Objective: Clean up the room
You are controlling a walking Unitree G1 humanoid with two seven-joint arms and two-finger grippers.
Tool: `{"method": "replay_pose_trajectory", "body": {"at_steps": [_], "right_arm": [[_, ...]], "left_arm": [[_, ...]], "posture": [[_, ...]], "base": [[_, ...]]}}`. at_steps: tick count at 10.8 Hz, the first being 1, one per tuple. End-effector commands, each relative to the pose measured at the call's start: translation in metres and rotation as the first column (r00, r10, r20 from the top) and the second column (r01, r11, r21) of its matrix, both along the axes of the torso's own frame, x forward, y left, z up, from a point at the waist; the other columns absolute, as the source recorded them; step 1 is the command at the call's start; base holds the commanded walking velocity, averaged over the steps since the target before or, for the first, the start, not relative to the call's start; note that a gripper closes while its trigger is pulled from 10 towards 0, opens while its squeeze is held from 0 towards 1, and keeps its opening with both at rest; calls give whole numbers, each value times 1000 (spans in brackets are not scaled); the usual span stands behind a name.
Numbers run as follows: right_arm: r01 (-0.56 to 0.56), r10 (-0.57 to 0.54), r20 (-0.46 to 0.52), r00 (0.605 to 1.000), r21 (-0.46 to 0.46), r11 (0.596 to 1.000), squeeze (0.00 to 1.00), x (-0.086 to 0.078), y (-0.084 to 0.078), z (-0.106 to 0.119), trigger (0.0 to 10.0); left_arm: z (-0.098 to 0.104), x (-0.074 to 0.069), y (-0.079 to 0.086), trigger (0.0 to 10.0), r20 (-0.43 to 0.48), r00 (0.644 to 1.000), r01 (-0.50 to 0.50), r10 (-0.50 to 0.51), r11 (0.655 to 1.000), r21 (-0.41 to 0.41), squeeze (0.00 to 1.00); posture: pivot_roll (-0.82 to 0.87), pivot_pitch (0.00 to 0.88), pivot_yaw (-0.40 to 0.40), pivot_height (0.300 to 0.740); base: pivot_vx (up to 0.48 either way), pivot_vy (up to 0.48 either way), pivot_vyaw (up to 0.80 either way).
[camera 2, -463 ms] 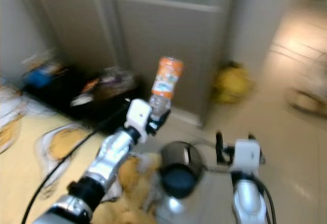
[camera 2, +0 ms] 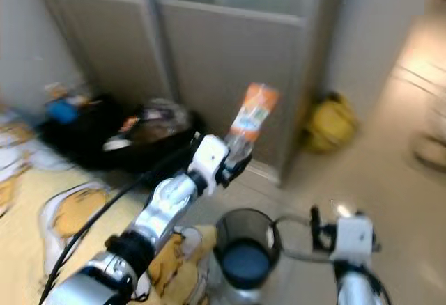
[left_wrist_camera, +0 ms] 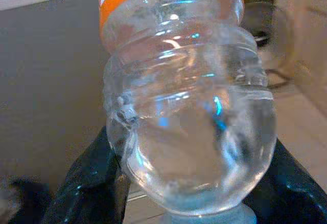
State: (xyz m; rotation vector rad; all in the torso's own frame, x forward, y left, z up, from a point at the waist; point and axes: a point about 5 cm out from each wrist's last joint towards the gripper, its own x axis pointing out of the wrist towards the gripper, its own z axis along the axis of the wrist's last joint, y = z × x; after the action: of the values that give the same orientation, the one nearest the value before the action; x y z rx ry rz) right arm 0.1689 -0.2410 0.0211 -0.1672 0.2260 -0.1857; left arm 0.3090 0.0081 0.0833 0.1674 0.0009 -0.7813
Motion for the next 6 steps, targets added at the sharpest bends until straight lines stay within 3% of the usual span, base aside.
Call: {"method": "replay_pose_trajectory", "body": {"at_steps": [1,2,4,5,6], "right_arm": [[-34,33,29,999,16,999,0,0,9,4,10000],[-62,62,9,998,23,998,0,-7,15,3,10000],[-84,86,-38,996,47,995,0,-24,18,-2,10000],[-85,87,-44,995,47,995,0,-29,19,-3,10000],[-39,39,3,999,-24,999,0,-35,14,14,10000]], "left_arm": [[-15,-2,5,10000,-50,998,-25,28,997,70,0],[-21,-2,1,10000,-97,994,-31,40,995,98,0],[-32,-6,-14,10000,-149,989,54,-20,972,229,0],[-30,-6,-18,10000,-147,988,71,-38,971,227,0],[-10,9,-13,10000,-175,983,-39,45,999,32,0]], "posture": [[-259,0,94,740],[-273,24,93,740],[-292,73,113,740],[-310,84,124,740],[-326,83,123,740]], "base": [[0,0,0],[0,0,0],[0,0,0],[0,0,0],[0,0,-738]]}}
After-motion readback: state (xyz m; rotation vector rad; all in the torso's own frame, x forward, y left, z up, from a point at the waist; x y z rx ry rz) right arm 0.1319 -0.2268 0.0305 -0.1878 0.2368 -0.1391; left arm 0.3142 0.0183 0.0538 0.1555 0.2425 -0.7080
